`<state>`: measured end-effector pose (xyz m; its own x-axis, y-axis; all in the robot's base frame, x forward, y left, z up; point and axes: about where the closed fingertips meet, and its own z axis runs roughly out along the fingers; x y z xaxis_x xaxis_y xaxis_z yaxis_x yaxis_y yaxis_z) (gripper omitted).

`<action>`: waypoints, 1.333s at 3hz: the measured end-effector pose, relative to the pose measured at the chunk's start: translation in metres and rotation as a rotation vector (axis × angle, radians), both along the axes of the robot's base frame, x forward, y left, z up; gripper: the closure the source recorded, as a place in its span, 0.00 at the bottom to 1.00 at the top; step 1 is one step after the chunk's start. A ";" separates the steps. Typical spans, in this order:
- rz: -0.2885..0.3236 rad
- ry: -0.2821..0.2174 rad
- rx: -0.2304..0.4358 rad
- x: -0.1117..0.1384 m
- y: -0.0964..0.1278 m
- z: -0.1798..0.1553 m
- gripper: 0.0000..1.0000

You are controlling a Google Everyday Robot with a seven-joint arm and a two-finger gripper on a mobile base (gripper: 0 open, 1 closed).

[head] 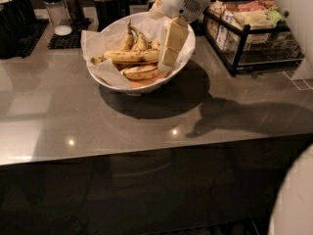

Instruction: Pick banana from white bowl

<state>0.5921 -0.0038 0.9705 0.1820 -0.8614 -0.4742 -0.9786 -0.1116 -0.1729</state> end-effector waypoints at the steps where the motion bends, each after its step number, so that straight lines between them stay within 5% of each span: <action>1: 0.036 0.013 0.015 0.027 0.020 -0.002 0.00; 3: 0.061 0.108 0.050 0.065 0.064 -0.049 0.00; 4: 0.052 0.094 0.064 0.072 0.069 -0.050 0.00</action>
Offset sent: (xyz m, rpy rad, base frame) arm 0.0682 0.0541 -0.0428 0.0371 0.1775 0.1089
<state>0.6636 0.0654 0.9202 0.1777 -0.8192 -0.5452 -0.9840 -0.1539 -0.0895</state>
